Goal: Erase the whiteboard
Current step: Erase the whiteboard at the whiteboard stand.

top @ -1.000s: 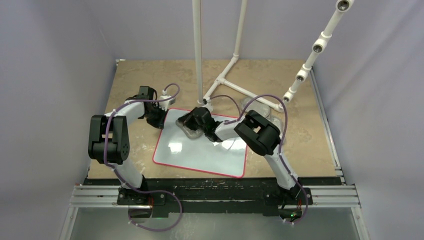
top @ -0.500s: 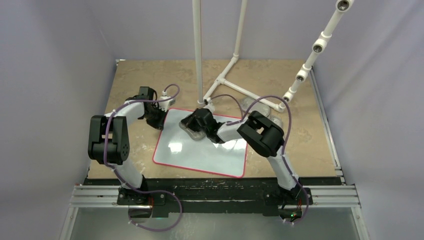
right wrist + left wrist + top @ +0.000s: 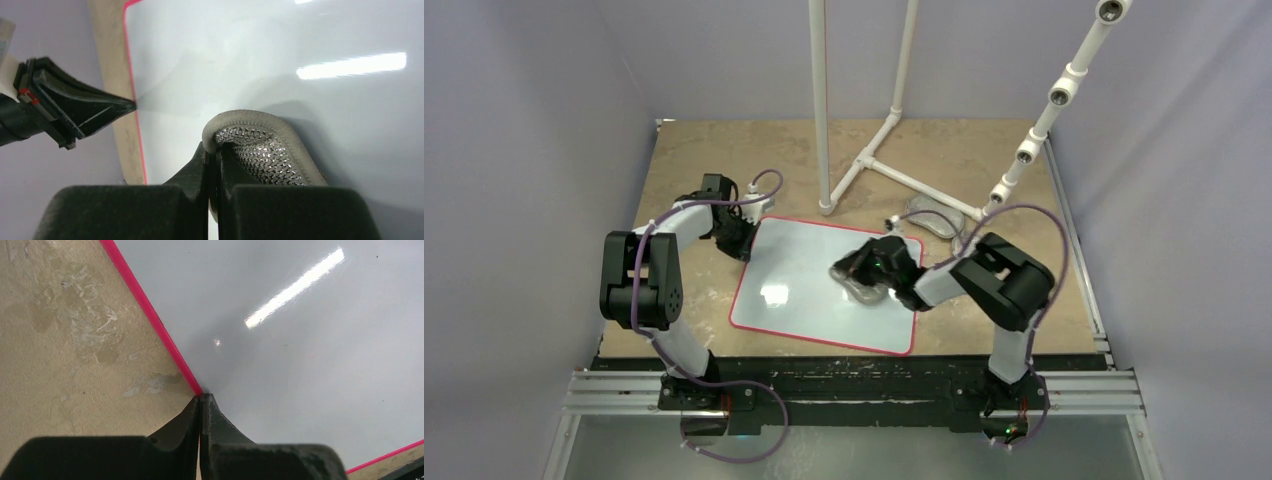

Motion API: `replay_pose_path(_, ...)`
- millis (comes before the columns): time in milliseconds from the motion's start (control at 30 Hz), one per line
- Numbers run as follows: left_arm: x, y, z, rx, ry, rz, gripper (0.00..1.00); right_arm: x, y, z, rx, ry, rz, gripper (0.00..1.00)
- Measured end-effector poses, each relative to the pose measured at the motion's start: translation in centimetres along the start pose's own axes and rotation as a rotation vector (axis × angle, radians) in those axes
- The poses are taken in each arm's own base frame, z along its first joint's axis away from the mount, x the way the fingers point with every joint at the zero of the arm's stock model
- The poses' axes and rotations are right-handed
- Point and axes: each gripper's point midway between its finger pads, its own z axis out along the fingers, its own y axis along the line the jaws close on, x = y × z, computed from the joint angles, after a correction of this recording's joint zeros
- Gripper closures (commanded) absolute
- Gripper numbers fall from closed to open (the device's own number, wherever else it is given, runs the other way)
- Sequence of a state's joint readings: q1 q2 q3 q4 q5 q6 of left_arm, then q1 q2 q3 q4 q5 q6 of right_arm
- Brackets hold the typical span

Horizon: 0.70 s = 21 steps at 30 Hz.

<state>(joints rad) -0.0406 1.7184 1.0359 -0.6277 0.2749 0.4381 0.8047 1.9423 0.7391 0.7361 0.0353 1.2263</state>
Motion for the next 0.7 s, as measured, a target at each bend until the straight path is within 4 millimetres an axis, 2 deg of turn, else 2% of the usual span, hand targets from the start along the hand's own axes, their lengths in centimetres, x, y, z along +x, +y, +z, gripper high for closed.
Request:
replay_pose_path(67, 0.0, 0.0, 0.0, -0.001, 0.0, 0.0, 1.0, -1.6, -2.3, -3.1, 0.049, -0.032, 0.018, 1.0)
replay_pose_path(133, 0.0, 0.0, -0.1, -0.002, 0.001, 0.0, 1.0, -2.5, -3.7, -4.8, 0.089, -0.059, 0.01, 1.0)
replay_pose_path(200, 0.1, 0.0, -0.1, -0.001, 0.005, -0.001, 1.0, -2.5, -3.9, -5.0, 0.097, -0.06, -0.026, 1.0)
replay_pose_path(300, 0.2, -0.1, -0.1, 0.001, 0.009, -0.003, 1.0, -1.7, -2.8, -3.7, 0.083, -0.03, -0.098, 1.0)
replay_pose_path(367, 0.3, -0.1, -0.1, 0.002, 0.012, -0.004, 1.0, -0.5, -1.3, -2.3, 0.05, 0.006, -0.155, 1.0)
replay_pose_path(467, 0.4, -0.2, -0.1, 0.003, 0.015, -0.005, 1.0, 3.8, 1.6, -0.6, -0.04, 0.125, -0.264, 1.0)
replay_pose_path(533, 0.4, -0.1, -0.1, 0.002, 0.017, -0.005, 1.0, 7.6, 2.9, -0.9, -0.112, 0.235, -0.335, 1.0)
replay_pose_path(600, 0.4, -0.2, -0.1, 0.003, 0.017, -0.005, 1.0, 10.4, 3.3, -1.9, -0.161, 0.331, -0.384, 1.0)
replay_pose_path(700, 0.5, -0.2, -0.1, 0.003, 0.018, -0.006, 1.0, 11.6, 2.8, -3.1, -0.181, 0.395, -0.412, 1.0)
